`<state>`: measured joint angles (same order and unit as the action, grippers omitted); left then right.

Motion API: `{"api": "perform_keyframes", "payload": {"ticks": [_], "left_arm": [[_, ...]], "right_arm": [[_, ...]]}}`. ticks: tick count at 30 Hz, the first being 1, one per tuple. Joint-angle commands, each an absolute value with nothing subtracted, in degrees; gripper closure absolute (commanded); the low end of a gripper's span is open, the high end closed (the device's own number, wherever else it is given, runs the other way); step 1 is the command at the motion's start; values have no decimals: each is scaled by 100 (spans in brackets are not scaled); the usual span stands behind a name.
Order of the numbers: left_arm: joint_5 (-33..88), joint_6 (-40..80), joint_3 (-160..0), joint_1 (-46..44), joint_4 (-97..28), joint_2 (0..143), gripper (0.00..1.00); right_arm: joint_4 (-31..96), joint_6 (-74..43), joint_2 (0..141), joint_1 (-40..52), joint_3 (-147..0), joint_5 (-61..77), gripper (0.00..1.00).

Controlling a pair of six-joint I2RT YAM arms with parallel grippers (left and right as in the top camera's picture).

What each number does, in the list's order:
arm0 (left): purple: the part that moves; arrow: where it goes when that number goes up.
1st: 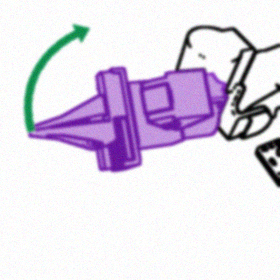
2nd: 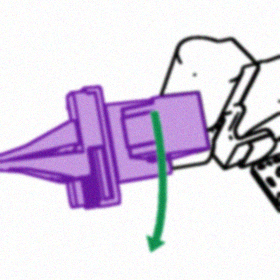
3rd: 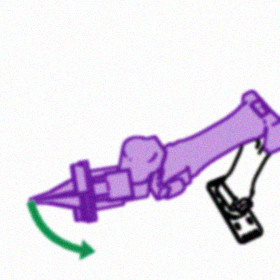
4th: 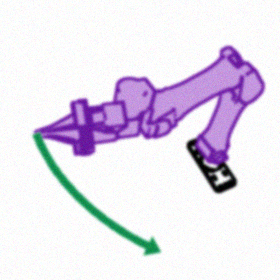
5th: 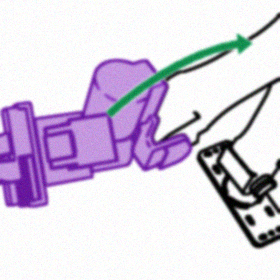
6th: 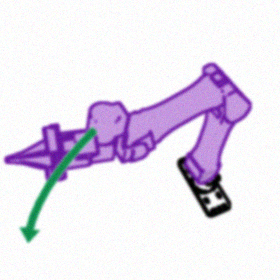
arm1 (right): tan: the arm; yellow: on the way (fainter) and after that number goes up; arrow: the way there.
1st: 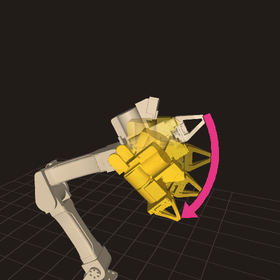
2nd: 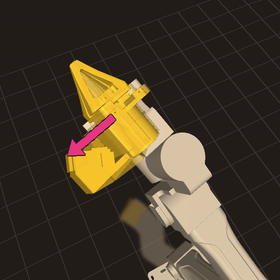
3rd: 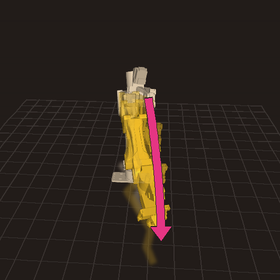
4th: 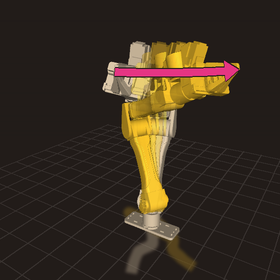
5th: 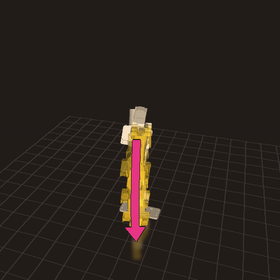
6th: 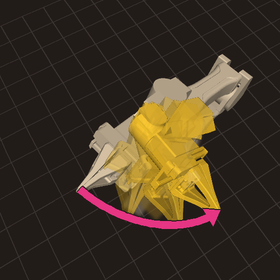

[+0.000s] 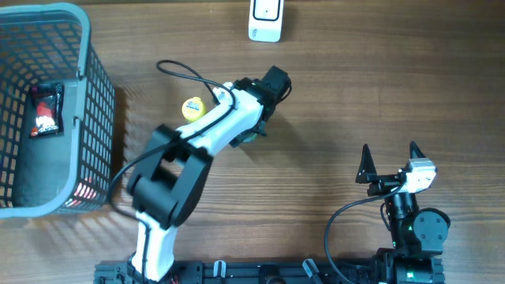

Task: Scan the item barcode
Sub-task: 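Lower the silver can onto the table and open the left gripper, then retract the left gripper back toward the basket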

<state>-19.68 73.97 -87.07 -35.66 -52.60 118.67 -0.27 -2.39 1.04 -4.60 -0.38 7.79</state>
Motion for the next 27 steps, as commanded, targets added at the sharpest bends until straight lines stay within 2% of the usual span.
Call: {"api": "perform_keyframes", "payload": {"ticks": [1,5,10,16,20,23,27], "left_arm": [[-2449,7369,-8917,-3671,-5433,10665,9],[-2915,7356,-8938,-3865,-5374,9607,7],[-3481,7352,-8938,-4014,-5216,8399,0],[-5256,7321,-8938,-3496,-5218,6987,1],[-5384,7242,-8938,-2327,-5214,6429,0],[-5151,7028,-8938,-1066,-5214,6471,1],[-3625,6600,-8938,585,-5325,6890,0]], "right_arm": [[-47,-307,58,-491,-30,727,0],[-47,-309,58,-491,-30,727,0],[-47,-307,58,-491,-30,727,0],[-47,-307,58,-491,-30,727,0],[-47,-309,58,-491,-30,727,0],[-47,-307,58,-491,-30,727,0],[-47,-307,58,-491,-30,727,0]]}}
